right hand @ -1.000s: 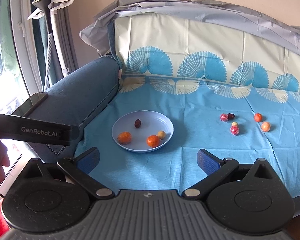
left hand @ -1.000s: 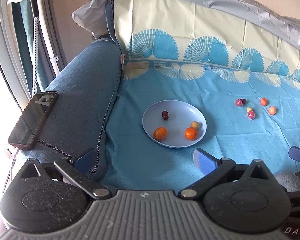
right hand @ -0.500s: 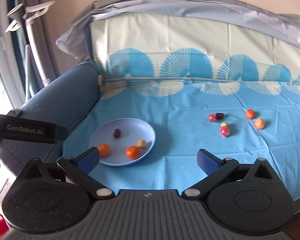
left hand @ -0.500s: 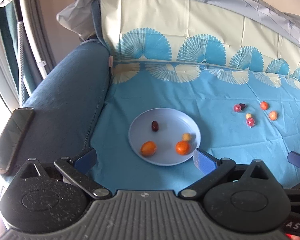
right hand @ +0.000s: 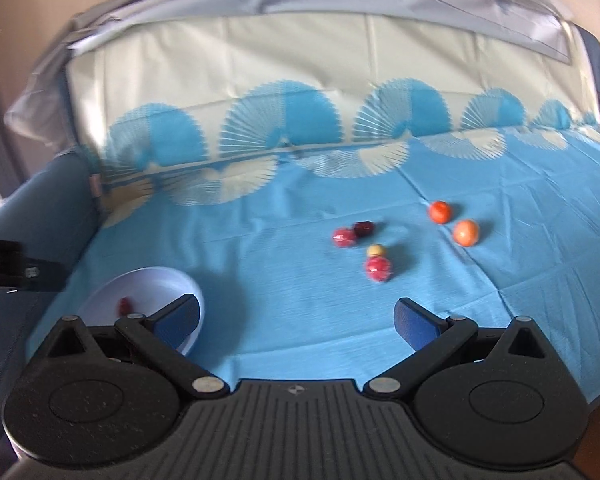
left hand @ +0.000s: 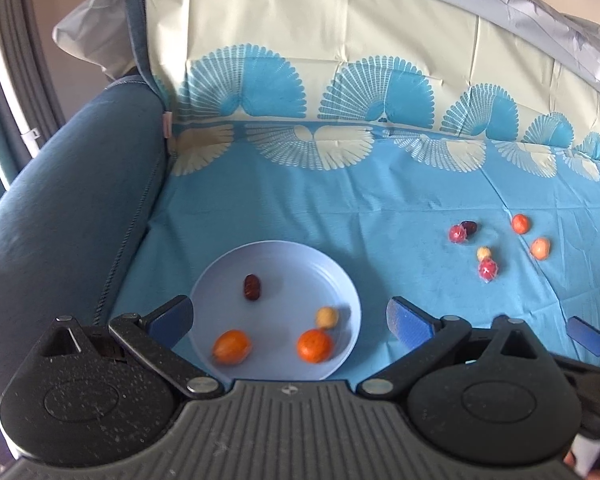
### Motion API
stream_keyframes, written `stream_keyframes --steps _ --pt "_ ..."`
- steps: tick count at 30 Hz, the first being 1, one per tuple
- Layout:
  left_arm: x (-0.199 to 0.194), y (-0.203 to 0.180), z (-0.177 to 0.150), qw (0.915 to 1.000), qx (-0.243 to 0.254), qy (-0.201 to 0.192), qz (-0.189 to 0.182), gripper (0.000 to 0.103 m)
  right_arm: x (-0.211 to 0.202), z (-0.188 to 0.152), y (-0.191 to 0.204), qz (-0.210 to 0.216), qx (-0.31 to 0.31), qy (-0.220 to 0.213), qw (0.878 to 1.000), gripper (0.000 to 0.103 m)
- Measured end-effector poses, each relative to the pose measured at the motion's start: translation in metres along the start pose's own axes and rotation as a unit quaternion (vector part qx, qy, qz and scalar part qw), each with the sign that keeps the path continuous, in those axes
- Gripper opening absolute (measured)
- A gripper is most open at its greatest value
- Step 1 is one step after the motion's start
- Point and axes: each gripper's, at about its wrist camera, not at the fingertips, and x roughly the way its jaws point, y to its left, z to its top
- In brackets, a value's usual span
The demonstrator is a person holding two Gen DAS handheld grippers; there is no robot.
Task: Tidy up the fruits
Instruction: 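Grasp the wrapped red fruit with the left gripper while the right grasps another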
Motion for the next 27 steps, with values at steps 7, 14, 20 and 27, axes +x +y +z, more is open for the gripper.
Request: stream_keyframes --steps 7,14,20,27 --pt "0.042 -0.011 0.016 0.9997 -0.006 0.021 0.007 0.103 0.103 0.000 -0.027 -0.073 0.035 0.008 0.997 0.102" --pt "0.086 -0.040 0.034 0.9994 0.009 0.034 0.008 0.103 0.183 0.001 -0.058 -0.101 0.029 0.022 0.994 0.102" --pt "0.125 -0.080 0.048 0.9994 0.030 0.018 -0.007 0.103 0.213 0.001 -0.069 -0.103 0.028 0.050 0.993 0.102" --pt "0.180 -0.129 0.063 0.9976 0.046 0.024 -0.045 0.103 0.211 0.005 -0.109 -0.138 0.020 0.030 0.990 0.074"
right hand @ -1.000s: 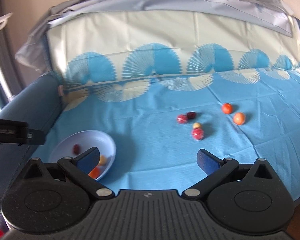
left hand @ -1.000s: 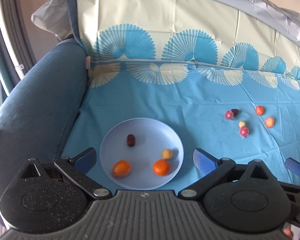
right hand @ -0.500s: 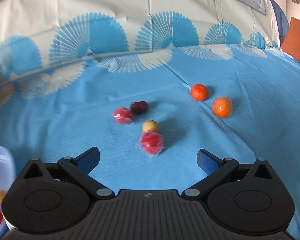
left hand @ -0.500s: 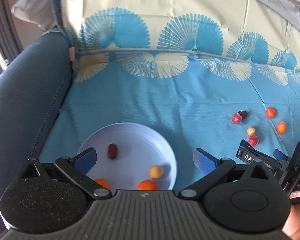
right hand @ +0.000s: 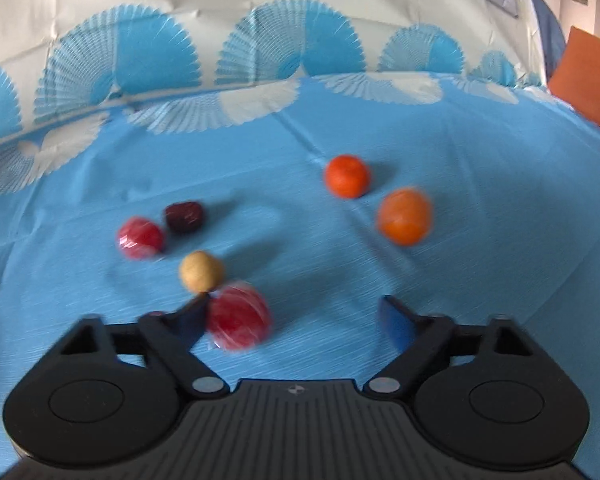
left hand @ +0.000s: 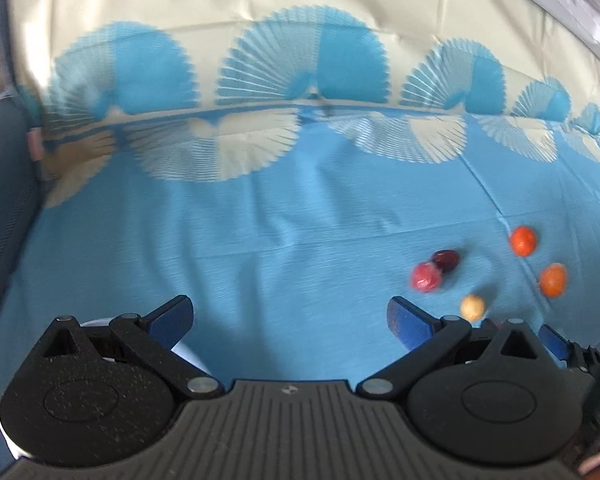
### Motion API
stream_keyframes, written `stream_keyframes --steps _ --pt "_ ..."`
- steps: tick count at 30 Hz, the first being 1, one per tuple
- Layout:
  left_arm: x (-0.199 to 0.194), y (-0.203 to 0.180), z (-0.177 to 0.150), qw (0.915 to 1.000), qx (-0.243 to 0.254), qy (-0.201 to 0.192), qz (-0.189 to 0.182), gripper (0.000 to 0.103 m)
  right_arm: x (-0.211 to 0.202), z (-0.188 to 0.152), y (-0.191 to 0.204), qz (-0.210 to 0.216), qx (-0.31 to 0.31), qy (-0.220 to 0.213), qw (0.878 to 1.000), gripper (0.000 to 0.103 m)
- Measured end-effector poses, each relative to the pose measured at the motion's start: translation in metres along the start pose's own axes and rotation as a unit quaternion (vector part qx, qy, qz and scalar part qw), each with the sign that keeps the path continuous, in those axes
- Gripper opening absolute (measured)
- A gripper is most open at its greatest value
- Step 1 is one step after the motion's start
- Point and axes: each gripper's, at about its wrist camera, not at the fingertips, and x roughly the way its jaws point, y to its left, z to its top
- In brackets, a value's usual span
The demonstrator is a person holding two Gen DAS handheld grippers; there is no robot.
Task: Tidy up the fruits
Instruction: 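Grasp the wrapped red fruit with the left gripper while the right grasps another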
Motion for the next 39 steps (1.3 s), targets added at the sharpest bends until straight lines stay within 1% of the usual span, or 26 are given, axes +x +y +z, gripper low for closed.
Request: stream_keyframes --steps 1,2,3,5,7,10,16,18,19,20,21,22,23,24,26,30,33,36,39 --pt "0.010 -0.008 0.002 1.0000 0.006 0.002 -0.007 0.103 0.000 0.001 -0.005 0.002 0.001 -0.002 1.000 0.068" --pt "0.020 -0.016 0.003 0.9998 0.012 0.005 -0.012 0.103 -0.001 0.002 -0.010 0.003 0.005 -0.002 1.000 0.058" --pt "0.030 -0.024 0.005 0.9996 0.019 0.010 -0.019 0.103 -0.002 0.002 -0.015 0.003 0.006 -0.001 1.000 0.051" --pt "0.050 -0.040 0.006 0.9987 0.034 0.019 -0.033 0.103 -0.004 0.000 -0.019 0.008 0.000 -0.002 1.000 0.051" --pt "0.067 -0.053 0.006 0.9978 0.047 0.025 -0.040 0.103 -0.006 -0.004 -0.017 0.003 -0.021 -0.006 1.000 0.051" --pt "0.089 -0.065 0.007 0.9965 0.058 0.034 -0.050 0.103 -0.007 -0.005 -0.018 0.004 -0.034 -0.008 0.999 0.051" --pt "0.114 -0.076 0.014 0.9921 0.062 0.065 -0.087 0.103 -0.007 -0.007 -0.017 0.000 -0.035 -0.011 0.999 0.052" --pt "0.116 -0.081 0.015 0.9917 0.069 0.067 -0.085 0.101 -0.007 -0.008 -0.015 -0.005 -0.037 -0.014 0.999 0.054" --pt "0.115 -0.082 0.015 0.9920 0.067 0.065 -0.085 0.089 -0.007 -0.008 -0.014 -0.007 -0.039 -0.014 0.999 0.054" --pt "0.114 -0.082 0.016 0.9921 0.064 0.066 -0.085 0.065 -0.007 -0.007 -0.014 -0.007 -0.039 -0.014 0.999 0.054" --pt "0.111 -0.082 0.017 0.9928 0.064 0.060 -0.081 0.055 -0.007 -0.007 -0.015 -0.003 -0.038 -0.012 0.999 0.049" --pt "0.108 -0.080 0.017 0.9925 0.064 0.053 -0.090 0.031 -0.007 -0.006 -0.017 0.005 -0.034 -0.011 0.999 0.041" --pt "0.105 -0.078 0.018 0.9913 0.060 0.053 -0.104 0.031 -0.008 -0.005 -0.018 0.008 -0.030 -0.012 0.999 0.031" --pt "0.102 -0.076 0.018 0.9912 0.054 0.050 -0.109 0.031 -0.009 -0.004 -0.017 0.006 -0.031 -0.012 0.999 0.031" --pt "0.093 -0.073 0.018 0.9926 0.054 0.041 -0.101 0.031 -0.010 -0.003 -0.018 0.009 -0.025 -0.014 1.000 0.031" --pt "0.060 -0.062 0.017 0.9949 0.046 0.023 -0.087 0.031 -0.017 0.005 -0.021 0.003 -0.007 -0.045 0.999 0.031" --pt "0.024 -0.044 0.009 0.9963 0.037 0.012 -0.077 0.031 -0.020 0.010 -0.022 0.002 0.000 -0.049 0.999 0.031" --pt "-0.015 -0.019 -0.004 0.9972 0.017 0.021 -0.069 0.031 -0.027 0.015 -0.020 0.007 0.002 -0.054 0.998 0.031" --pt "-0.061 0.010 -0.023 0.9986 0.008 0.029 -0.045 0.031 -0.043 0.017 -0.010 0.013 -0.016 -0.086 0.996 0.031"
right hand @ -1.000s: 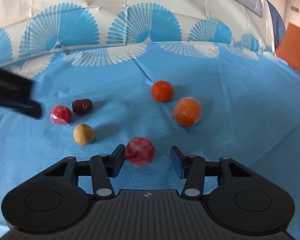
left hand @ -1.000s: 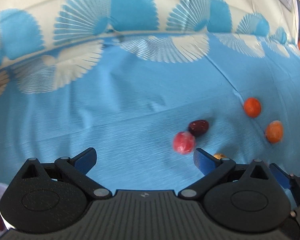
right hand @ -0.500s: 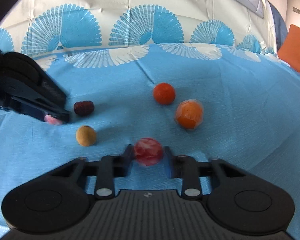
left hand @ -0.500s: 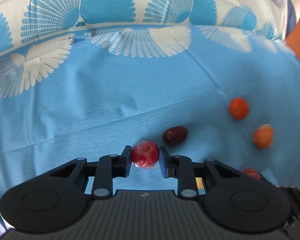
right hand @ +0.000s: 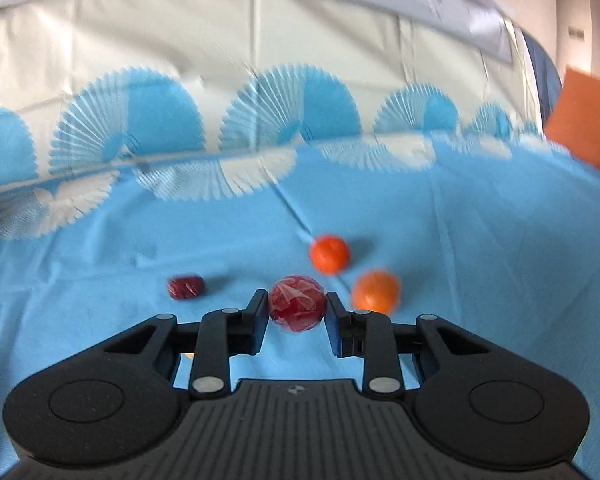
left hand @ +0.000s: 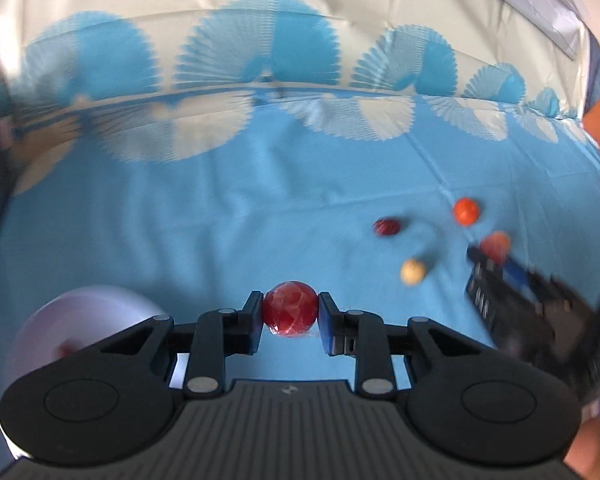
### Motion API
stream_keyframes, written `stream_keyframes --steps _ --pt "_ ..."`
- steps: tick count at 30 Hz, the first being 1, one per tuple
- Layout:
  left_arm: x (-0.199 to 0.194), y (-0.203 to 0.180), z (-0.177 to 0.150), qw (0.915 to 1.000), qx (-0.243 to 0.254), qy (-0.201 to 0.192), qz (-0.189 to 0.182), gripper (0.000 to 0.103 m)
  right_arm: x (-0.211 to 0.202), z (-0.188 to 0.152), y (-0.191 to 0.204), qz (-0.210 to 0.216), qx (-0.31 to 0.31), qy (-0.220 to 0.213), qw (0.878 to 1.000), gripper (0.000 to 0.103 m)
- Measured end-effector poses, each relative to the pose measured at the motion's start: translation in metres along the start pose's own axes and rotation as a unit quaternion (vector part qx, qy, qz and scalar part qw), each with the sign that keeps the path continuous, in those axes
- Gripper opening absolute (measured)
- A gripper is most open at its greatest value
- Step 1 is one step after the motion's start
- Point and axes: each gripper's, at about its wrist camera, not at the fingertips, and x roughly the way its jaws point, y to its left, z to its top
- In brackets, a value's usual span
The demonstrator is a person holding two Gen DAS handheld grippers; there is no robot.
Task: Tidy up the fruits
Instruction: 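Grasp the wrapped red fruit with the left gripper while the right grasps another, then carry both wrapped red fruits over the plate with both grippers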
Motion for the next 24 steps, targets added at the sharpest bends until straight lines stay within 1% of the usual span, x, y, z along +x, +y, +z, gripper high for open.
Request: stream_keyframes --steps 3,6,9,12,14,18,24 --pt "-0.052 0.029 -0.027 0.9995 -0.005 -0.002 0.031 0.031 -0.025 0.004 0.013 0.011 -0.025 -0.019 0.999 0.031" --pt "-0.098 0.058 -0.055 0.9986 -0.014 -0.005 0.050 0.031 -0.058 0.015 0.021 0.018 -0.024 -0.029 0.999 0.031" --pt "-0.138 0.084 -0.084 0.9974 -0.033 -0.006 0.063 0.032 -0.105 0.026 0.029 0.045 -0.035 -0.052 0.997 0.031" --pt "-0.170 0.103 -0.109 0.9959 -0.052 -0.007 0.073 0.031 -0.160 0.030 0.032 0.085 -0.033 -0.056 0.994 0.031" --pt "-0.190 0.111 -0.123 0.9954 -0.061 -0.009 0.073 0.032 -0.193 0.029 0.035 0.100 -0.040 -0.057 0.993 0.032" --pt "-0.229 0.117 -0.151 0.9946 -0.065 -0.033 0.074 0.032 -0.256 0.023 0.044 0.138 -0.052 -0.051 0.988 0.032" --pt "-0.275 0.118 -0.190 0.9923 -0.071 -0.076 0.068 0.032 -0.341 0.007 0.068 0.194 -0.096 -0.055 0.975 0.032"
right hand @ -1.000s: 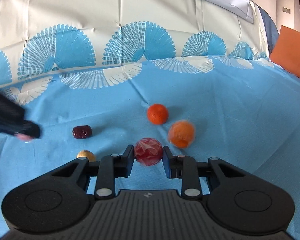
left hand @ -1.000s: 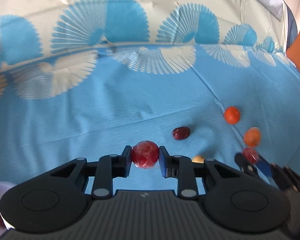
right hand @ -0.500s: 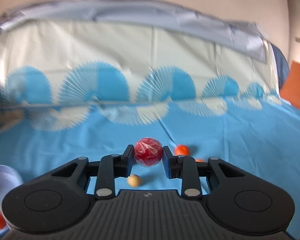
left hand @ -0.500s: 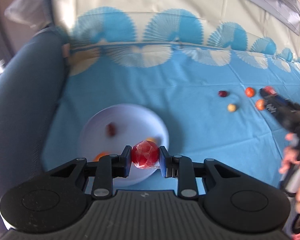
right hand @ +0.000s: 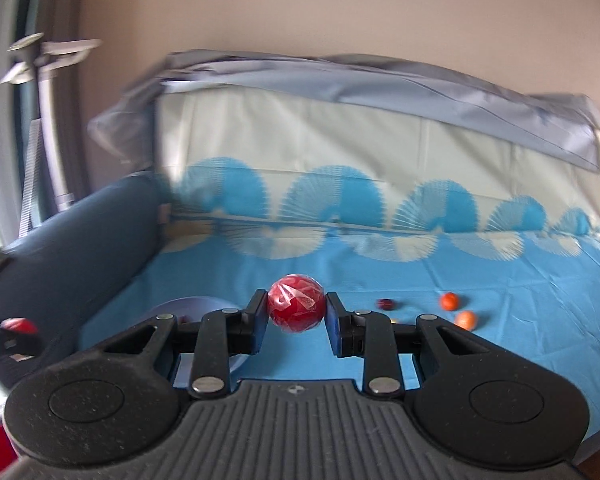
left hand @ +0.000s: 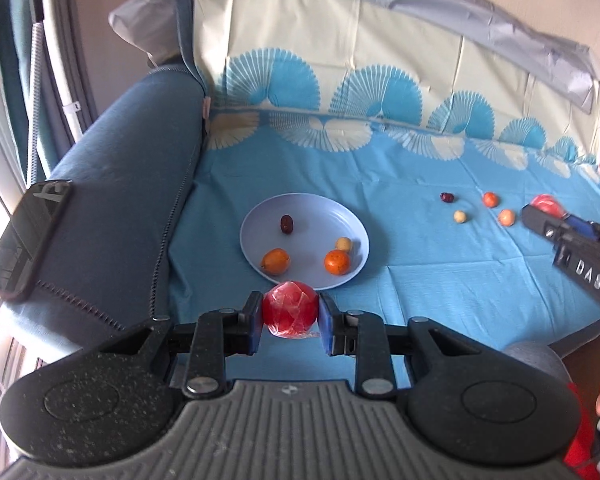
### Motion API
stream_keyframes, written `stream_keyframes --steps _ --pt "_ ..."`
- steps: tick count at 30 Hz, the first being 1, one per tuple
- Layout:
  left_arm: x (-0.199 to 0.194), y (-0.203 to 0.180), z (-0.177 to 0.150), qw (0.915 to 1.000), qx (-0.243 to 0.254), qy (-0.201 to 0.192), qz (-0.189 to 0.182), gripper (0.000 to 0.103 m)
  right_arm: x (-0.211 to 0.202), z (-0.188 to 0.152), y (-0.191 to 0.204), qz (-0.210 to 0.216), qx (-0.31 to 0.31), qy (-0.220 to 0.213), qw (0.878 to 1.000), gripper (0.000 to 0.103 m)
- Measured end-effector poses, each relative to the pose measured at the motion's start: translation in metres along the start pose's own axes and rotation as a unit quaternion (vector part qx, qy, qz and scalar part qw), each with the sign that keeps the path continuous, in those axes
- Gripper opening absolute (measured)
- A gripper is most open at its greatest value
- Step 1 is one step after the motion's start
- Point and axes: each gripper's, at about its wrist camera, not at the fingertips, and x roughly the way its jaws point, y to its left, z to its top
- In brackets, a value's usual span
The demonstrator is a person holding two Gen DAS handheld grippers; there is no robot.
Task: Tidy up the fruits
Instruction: 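Carry both wrapped red fruits over the plate with both grippers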
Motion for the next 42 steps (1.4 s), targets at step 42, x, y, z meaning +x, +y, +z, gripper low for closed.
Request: stream_keyframes --steps 42 --pt "-0.029 0.027 -0.020 0.9988 -0.037 -0.030 -0.014 0.032 -0.059 -0.013 0.087 0.096 -0.068 0.034 0.992 0.032"
